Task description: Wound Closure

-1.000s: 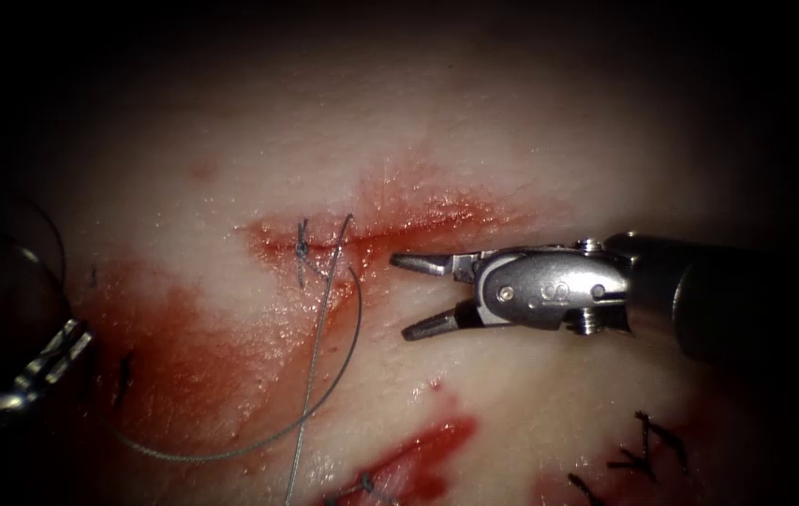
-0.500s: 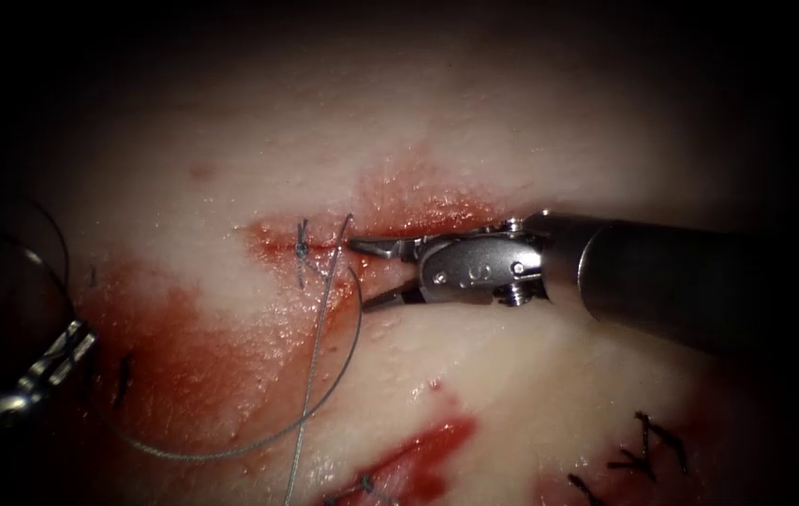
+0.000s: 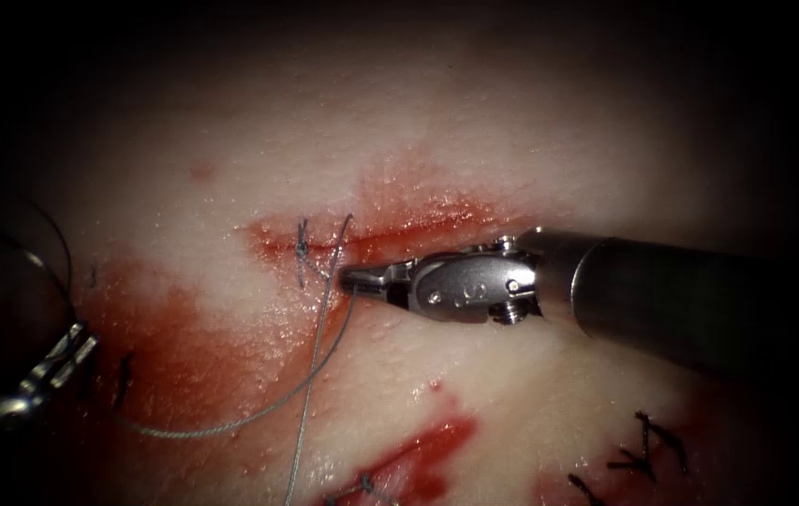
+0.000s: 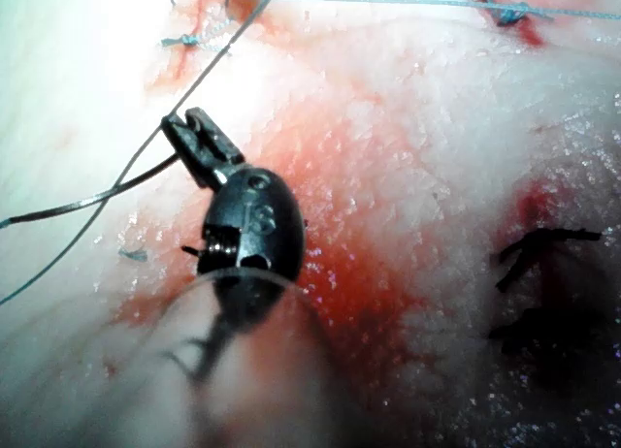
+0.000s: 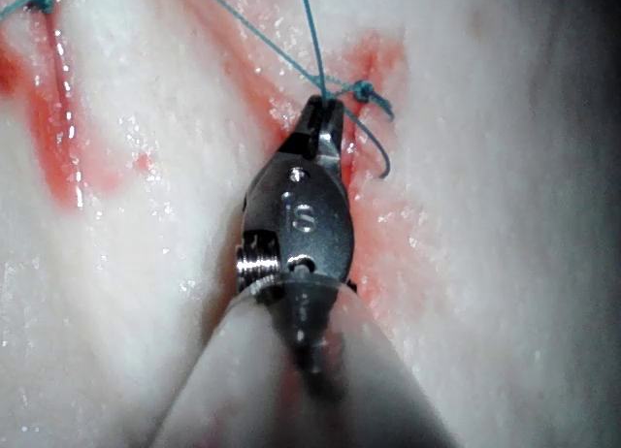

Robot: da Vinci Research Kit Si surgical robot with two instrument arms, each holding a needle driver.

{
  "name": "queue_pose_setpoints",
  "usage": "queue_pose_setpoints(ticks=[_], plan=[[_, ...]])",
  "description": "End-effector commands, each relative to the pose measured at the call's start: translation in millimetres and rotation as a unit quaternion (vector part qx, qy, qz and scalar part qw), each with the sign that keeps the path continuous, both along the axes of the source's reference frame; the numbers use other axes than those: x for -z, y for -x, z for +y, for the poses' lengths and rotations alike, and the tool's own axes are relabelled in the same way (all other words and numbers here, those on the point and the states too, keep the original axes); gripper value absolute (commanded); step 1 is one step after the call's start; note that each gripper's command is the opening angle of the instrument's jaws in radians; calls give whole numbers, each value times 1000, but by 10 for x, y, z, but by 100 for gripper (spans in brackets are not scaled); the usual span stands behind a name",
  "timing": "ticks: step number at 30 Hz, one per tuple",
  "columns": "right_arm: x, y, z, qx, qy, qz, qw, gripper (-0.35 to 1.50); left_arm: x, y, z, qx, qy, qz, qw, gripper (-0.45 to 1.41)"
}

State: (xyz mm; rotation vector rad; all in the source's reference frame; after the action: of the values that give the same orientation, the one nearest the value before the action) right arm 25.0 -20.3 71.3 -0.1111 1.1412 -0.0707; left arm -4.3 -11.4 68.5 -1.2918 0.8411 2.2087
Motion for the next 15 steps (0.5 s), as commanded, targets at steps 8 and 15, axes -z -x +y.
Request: queue_pose_setpoints(ticks=[8, 15], plan=[[52, -3, -46, 55, -35, 2, 998, -35, -12, 6, 4, -2, 2, 0, 1000, -45], [146, -30, -121, 168, -76, -3, 983, -35, -12, 8, 3, -4, 2, 0, 1000, -45]])
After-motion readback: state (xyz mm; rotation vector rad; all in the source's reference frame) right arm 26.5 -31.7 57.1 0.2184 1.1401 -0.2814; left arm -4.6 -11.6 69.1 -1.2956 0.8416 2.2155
